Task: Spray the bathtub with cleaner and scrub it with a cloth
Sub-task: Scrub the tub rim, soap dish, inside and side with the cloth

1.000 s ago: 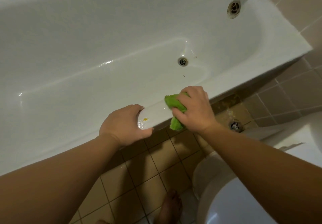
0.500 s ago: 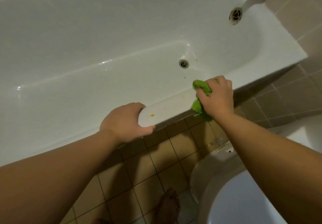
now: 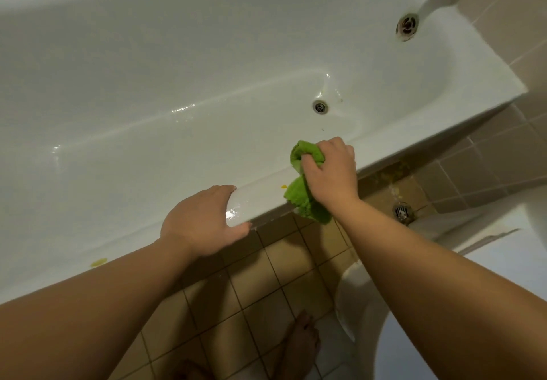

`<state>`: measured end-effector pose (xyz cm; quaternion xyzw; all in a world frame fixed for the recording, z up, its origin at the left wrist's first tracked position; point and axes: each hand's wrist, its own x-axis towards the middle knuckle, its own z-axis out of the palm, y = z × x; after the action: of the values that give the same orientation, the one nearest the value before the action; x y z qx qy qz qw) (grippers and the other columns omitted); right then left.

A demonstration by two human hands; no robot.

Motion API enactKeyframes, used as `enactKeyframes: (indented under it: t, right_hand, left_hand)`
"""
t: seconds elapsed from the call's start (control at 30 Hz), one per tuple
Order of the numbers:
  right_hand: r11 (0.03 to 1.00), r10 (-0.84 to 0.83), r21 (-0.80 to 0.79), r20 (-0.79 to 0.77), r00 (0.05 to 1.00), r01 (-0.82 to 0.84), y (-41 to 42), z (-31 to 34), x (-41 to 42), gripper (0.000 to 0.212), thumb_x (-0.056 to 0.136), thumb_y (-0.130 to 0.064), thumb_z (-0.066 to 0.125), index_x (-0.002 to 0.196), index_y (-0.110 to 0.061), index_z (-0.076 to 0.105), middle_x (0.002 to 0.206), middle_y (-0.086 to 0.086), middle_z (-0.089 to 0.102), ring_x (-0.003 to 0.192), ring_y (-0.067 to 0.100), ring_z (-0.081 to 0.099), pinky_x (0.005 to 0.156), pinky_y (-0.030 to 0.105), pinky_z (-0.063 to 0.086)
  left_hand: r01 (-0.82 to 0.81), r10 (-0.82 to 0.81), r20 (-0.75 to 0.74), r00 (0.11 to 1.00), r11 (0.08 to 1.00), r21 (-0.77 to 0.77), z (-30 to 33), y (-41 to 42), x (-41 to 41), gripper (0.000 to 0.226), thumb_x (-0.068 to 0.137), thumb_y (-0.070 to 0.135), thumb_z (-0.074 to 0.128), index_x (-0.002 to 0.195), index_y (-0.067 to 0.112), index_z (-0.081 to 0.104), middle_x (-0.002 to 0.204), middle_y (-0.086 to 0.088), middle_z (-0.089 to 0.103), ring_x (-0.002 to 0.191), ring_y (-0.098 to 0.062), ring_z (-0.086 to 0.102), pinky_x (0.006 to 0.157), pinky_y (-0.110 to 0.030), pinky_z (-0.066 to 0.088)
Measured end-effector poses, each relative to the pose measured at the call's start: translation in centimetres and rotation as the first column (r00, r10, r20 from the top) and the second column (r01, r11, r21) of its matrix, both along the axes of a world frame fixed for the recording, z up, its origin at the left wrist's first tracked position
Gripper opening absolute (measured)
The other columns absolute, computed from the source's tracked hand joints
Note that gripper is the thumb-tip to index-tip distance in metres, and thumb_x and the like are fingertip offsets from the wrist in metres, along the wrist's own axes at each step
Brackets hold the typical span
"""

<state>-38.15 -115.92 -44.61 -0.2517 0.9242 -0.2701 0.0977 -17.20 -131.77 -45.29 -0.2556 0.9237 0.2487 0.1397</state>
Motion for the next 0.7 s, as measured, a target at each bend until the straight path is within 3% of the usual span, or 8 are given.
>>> enactKeyframes:
  t: [0.1,0.2,0.4,0.5,0.57,0.7]
  right_hand:
    - [0.988,0.156,-0.026,0.007,0.988,-0.156,-0.6,-0.4,3.9,0.021,0.097,-0.036,0.058,0.099,-0.017,0.067,0.105,-0.001,0.05,0.104,0.023,0.039,0.091,0.04,0.038]
    - [0.938,0.337,0.125,-0.127,0.933,-0.322,0.1,-1.2,5.2,0.038,0.089,-0.046,0.051,0.104,-0.017,0.07,0.111,0.005,0.056,0.107,0.027,0.043,0.088,0.04,0.037]
    - [0.975,-0.034,0.208,-0.217,0.976,0.08,-0.4,-0.8,3.2,0.033,0.095,-0.043,0.054,0.11,-0.016,0.066,0.117,0.005,0.054,0.113,0.028,0.042,0.097,0.044,0.038]
    - [0.96,0.212,0.22,-0.179,0.961,-0.171,-1.8,-0.8,6.7,0.031,0.093,-0.042,0.057,0.108,-0.015,0.064,0.113,0.005,0.053,0.109,0.027,0.043,0.093,0.044,0.04]
    - [0.918,0.353,0.232,-0.114,0.929,-0.321,-1.5,-0.6,6.0,0.03,0.094,-0.04,0.058,0.109,-0.015,0.063,0.113,0.005,0.051,0.108,0.027,0.042,0.093,0.043,0.04]
    - [0.964,0.174,0.222,-0.122,0.977,-0.144,-2.2,-0.3,4.3,0.027,0.098,-0.039,0.053,0.112,-0.018,0.062,0.114,0.002,0.049,0.11,0.026,0.041,0.095,0.042,0.039]
  left_hand:
    - [-0.002,0.002,-0.002,1.0,1.0,0.028,0.0,-0.4,0.4,0.075,0.07,0.079,0.053,0.136,0.043,0.047,0.128,0.015,0.06,0.111,-0.014,0.06,0.084,-0.032,0.051]
    - [-0.005,0.006,-0.021,1.0,0.999,0.038,-0.2,-0.6,0.5,0.078,0.066,0.083,0.047,0.133,0.043,0.048,0.125,0.015,0.061,0.109,-0.015,0.061,0.084,-0.034,0.053]
    - [0.016,-0.015,-0.039,0.999,1.0,0.009,-0.3,-0.7,0.9,0.069,0.073,0.076,0.056,0.133,0.042,0.049,0.123,0.016,0.06,0.107,-0.014,0.06,0.079,-0.032,0.05]
    - [0.01,-0.009,-0.061,0.998,1.0,0.025,0.0,-0.6,0.8,0.059,0.072,0.073,0.06,0.122,0.042,0.053,0.113,0.015,0.062,0.097,-0.014,0.06,0.072,-0.031,0.05]
    - [0.018,-0.015,-0.065,0.998,0.999,0.032,0.1,-0.7,1.1,0.06,0.073,0.069,0.063,0.125,0.04,0.053,0.115,0.013,0.062,0.096,-0.014,0.059,0.074,-0.032,0.053]
    - [0.05,-0.051,-0.036,0.998,0.999,-0.011,-0.1,-1.3,2.3,0.08,0.076,0.068,0.061,0.147,0.037,0.042,0.137,0.011,0.058,0.114,-0.015,0.059,0.086,-0.031,0.053]
